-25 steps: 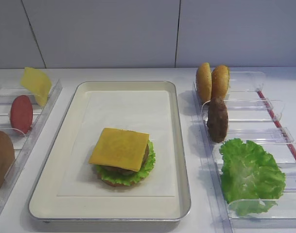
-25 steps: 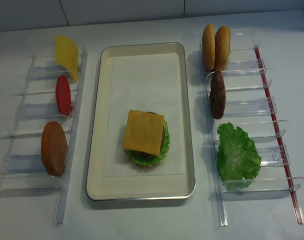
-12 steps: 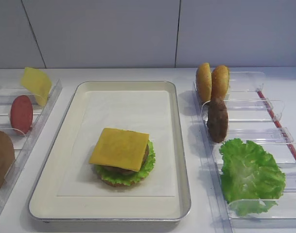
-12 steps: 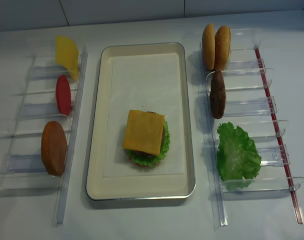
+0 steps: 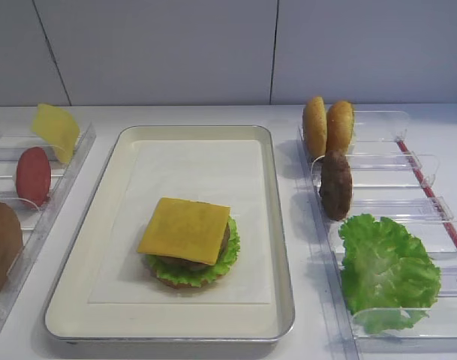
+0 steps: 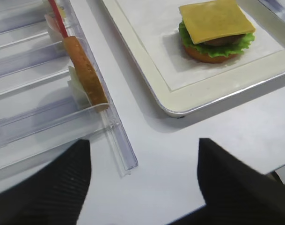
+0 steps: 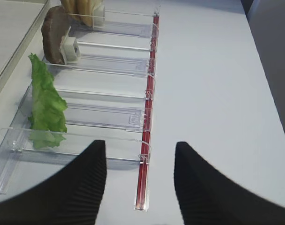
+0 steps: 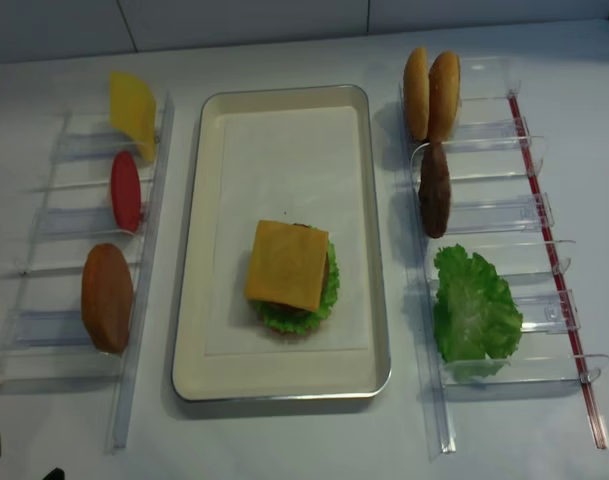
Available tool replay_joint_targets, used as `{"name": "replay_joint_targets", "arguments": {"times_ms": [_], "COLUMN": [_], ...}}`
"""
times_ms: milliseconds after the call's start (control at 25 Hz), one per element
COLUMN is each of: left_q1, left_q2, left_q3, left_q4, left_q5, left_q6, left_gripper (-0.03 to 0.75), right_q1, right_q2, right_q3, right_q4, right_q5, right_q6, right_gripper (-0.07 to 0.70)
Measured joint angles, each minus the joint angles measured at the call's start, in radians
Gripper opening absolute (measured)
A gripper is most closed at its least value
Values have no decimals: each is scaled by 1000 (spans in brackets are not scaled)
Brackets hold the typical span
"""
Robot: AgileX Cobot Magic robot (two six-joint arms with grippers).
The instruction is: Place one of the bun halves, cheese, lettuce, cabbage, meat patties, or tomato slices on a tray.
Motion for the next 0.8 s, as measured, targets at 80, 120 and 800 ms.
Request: {"name": "replay_joint_targets", "arguments": {"times_ms": [80, 120, 800], "left_q1": [0, 0, 158], "left_q2": [0, 0, 0], "left_q3": [0, 0, 0], "left_q4": [0, 0, 0], "left_q5": [0, 0, -4], "left_q6": [0, 0, 0], "left_gripper": [438, 437, 435], "right_q1": [0, 0, 0], "right_q2": [0, 0, 0], "right_q3": [0, 0, 0], "right_q4": [0, 0, 0], "right_q5": [0, 0, 0], "right_q6": [0, 0, 0], "right_gripper": [368, 368, 368]}}
